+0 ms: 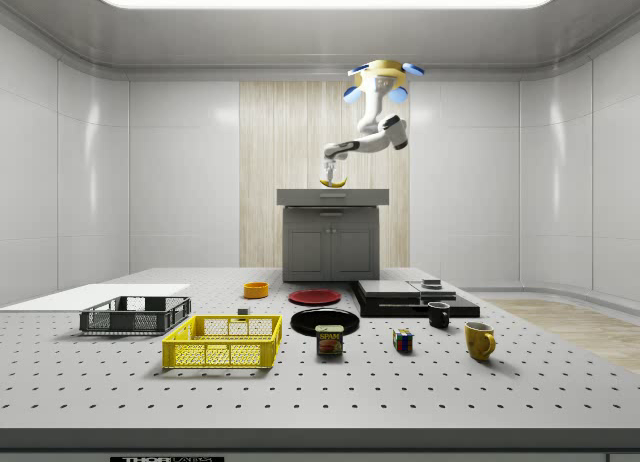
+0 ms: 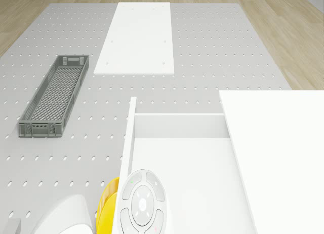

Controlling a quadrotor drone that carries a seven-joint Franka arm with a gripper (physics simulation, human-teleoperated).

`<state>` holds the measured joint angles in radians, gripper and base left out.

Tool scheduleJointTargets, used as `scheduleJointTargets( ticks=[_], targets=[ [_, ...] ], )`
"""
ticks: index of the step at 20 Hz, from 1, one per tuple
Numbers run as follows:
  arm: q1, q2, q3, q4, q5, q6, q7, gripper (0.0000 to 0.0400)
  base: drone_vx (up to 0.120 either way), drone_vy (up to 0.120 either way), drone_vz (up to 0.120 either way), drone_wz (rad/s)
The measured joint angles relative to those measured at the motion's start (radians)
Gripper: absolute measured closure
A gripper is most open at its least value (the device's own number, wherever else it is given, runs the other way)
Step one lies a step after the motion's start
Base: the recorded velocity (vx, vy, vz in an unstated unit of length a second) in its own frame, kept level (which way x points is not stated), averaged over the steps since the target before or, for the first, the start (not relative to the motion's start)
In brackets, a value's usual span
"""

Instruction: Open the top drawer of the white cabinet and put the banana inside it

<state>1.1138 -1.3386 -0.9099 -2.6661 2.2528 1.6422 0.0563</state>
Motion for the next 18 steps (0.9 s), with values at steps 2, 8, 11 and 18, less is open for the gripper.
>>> scheduleJointTargets(
  ticks=[2,8,11,18],
  targets=[
    [0.000,0.000,0.000,0.000,0.000,0.000,0.000,0.0208,0.000,-0.120,-0.020,0.000],
    [0.002,0.003,0.009,0.007,0.009,0.005,0.002,0.0208,0.000,-0.073,0.000,0.000],
    [0.008,0.008,0.030,0.027,0.029,0.021,0.004,0.0208,0.000,0.000,0.000,0.000],
    [0.024,0.029,0.087,0.086,0.083,0.063,0.011,0.0208,0.000,0.000,0.000,0.000]
  ],
)
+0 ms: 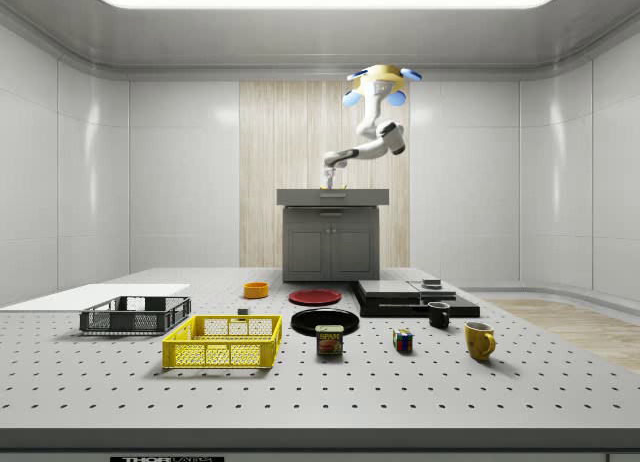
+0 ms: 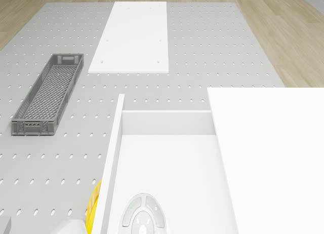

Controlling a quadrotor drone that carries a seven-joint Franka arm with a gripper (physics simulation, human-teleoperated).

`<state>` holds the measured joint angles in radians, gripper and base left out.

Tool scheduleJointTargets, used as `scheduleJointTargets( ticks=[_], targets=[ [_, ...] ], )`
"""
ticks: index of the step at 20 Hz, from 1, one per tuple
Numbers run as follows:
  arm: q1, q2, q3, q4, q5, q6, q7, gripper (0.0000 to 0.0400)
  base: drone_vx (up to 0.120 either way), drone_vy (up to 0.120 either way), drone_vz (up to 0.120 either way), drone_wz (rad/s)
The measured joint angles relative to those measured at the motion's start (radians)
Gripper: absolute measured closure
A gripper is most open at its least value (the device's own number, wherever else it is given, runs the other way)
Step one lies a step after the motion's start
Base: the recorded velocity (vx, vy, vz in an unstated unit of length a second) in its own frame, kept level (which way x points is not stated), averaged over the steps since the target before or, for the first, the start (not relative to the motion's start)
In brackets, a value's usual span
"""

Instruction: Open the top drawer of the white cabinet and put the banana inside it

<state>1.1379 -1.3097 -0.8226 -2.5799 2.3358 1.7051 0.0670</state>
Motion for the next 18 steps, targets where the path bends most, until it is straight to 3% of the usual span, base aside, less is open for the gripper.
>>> scheduleJointTargets(
  ticks=[7,9,11,14,18],
  targets=[
    [0.010,0.025,0.043,0.053,0.043,0.032,0.009,0.0208,0.000,0.000,0.000,0.000],
    [0.010,0.030,0.050,0.062,0.053,0.035,0.008,0.0127,0.000,0.000,0.000,0.000],
    [0.009,0.034,0.053,0.065,0.058,0.035,0.006,0.0077,0.000,0.000,0.000,0.000],
    [0.003,0.032,0.045,0.052,0.053,0.023,0.004,0.0036,0.000,0.000,0.000,0.000],
    [-0.004,0.030,0.036,0.038,0.048,0.011,0.003,0.0014,0.000,0.000,0.000,0.000]
  ],
)
